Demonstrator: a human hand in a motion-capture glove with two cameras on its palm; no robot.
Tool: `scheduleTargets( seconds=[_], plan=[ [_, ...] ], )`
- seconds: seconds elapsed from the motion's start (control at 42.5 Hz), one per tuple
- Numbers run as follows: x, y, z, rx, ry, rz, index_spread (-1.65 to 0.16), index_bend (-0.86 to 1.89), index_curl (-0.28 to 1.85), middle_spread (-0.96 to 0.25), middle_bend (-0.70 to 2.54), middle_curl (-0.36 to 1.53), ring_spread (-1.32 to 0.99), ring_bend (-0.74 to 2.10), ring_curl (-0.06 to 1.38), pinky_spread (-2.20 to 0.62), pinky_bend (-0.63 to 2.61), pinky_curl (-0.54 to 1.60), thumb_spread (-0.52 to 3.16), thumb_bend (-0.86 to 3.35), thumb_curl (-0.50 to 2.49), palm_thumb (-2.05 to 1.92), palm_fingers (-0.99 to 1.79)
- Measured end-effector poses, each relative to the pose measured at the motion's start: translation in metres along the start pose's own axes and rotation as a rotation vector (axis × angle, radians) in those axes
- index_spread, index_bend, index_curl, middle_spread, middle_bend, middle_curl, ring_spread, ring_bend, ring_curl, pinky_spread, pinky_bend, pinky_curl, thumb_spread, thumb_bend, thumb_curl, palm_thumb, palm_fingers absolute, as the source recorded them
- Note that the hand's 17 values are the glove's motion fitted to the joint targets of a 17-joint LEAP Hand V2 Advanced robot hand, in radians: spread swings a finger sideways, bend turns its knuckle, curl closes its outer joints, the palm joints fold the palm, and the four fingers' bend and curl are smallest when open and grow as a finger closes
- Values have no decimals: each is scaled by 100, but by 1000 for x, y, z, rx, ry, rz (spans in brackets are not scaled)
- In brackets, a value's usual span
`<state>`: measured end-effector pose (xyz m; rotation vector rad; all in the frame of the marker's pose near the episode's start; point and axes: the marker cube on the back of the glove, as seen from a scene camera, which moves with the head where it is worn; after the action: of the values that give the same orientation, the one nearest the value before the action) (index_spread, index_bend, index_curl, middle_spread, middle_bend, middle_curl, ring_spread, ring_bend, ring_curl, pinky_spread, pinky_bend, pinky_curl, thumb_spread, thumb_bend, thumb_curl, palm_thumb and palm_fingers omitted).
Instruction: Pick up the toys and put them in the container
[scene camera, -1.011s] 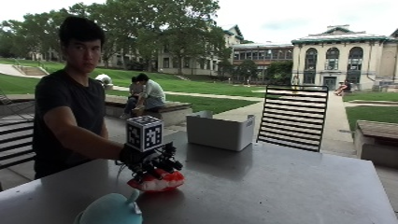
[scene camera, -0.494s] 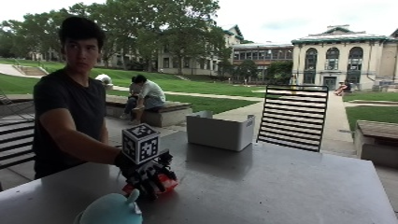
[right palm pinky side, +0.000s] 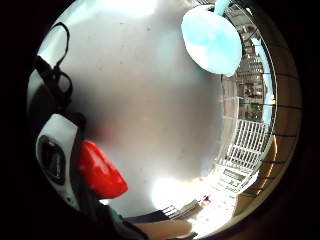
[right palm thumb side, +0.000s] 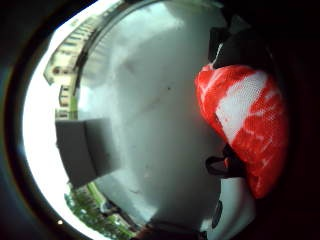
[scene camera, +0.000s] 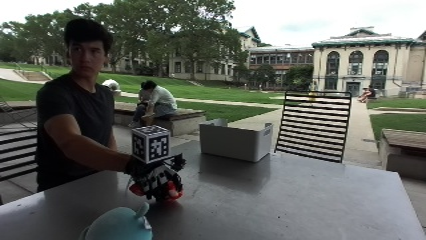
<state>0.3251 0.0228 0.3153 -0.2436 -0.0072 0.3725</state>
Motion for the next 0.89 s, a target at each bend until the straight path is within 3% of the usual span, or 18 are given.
scheduleTargets(
  seconds=[0.306, 0.517, 0.893],
  plan=[
    [-7, 3, -66, -8, -98, 7, -25, 48, 49, -26, 101, 46, -36, 117, 49, -46, 89, 35, 116, 38, 78, 79, 120],
    [-46, 9, -157, 106, -109, -26, -30, 39, 52, -34, 82, 43, -39, 117, 49, -45, 103, 42, 95, 26, 85, 69, 102],
    [-176, 46, -266, 265, -76, -198, -37, 25, 58, -41, 73, 45, -42, 115, 49, -44, 105, 44, 78, 20, 96, 69, 101]
  ],
)
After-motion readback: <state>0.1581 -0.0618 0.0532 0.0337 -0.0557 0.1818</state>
